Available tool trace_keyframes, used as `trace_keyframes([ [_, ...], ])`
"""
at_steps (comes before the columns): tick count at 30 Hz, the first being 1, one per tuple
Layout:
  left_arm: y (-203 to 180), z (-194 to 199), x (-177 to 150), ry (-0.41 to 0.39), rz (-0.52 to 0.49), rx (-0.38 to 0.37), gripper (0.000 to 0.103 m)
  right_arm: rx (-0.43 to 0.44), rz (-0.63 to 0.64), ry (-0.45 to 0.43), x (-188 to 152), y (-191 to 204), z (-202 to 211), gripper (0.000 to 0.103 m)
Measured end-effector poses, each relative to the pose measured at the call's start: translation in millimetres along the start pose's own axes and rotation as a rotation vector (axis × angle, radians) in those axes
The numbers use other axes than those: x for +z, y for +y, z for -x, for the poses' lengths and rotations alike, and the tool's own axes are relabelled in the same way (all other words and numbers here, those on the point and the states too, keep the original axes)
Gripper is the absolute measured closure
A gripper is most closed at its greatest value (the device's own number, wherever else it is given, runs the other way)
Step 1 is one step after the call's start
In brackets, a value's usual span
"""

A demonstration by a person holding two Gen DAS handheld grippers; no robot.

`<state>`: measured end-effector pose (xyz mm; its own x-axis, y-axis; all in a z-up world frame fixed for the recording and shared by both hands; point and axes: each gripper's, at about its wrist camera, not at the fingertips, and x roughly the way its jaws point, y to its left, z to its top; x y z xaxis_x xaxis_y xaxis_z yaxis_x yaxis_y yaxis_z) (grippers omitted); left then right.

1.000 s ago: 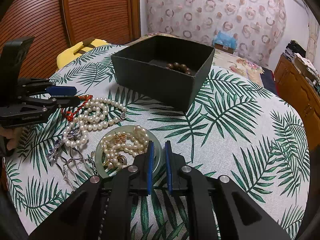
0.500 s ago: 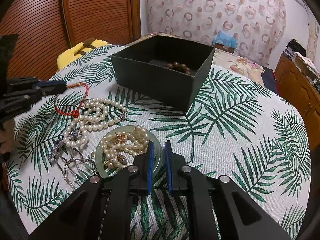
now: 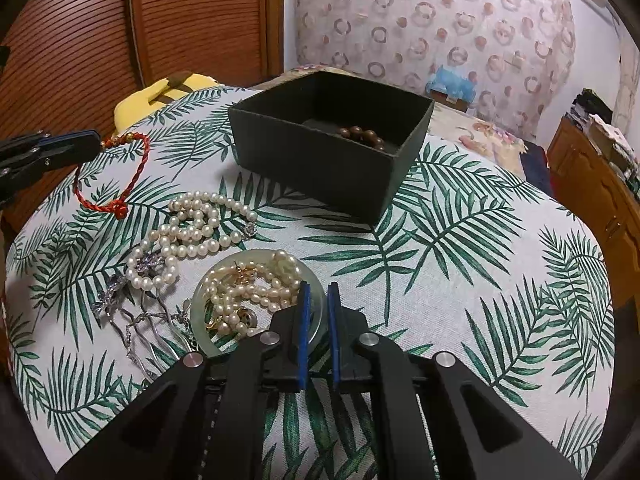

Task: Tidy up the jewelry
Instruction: 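Carry the red bracelet into the box while the right gripper carries the jade bangle there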

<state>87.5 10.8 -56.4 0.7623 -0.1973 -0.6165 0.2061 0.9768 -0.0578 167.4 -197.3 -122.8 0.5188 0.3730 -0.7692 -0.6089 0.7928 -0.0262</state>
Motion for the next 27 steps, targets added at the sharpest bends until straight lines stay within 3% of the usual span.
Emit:
trace_keyframes([
  [14, -17, -3, 16, -0.031, -0.029, -0.016, 0.098, -0.017, -0.003, -0.162, 28, -15, 52, 0.095],
  [27, -27, -22, 63, -0.068, -0.071, -0.046, 0.098, -0.02, 0.01, -0.227, 64, -36, 55, 0.095],
])
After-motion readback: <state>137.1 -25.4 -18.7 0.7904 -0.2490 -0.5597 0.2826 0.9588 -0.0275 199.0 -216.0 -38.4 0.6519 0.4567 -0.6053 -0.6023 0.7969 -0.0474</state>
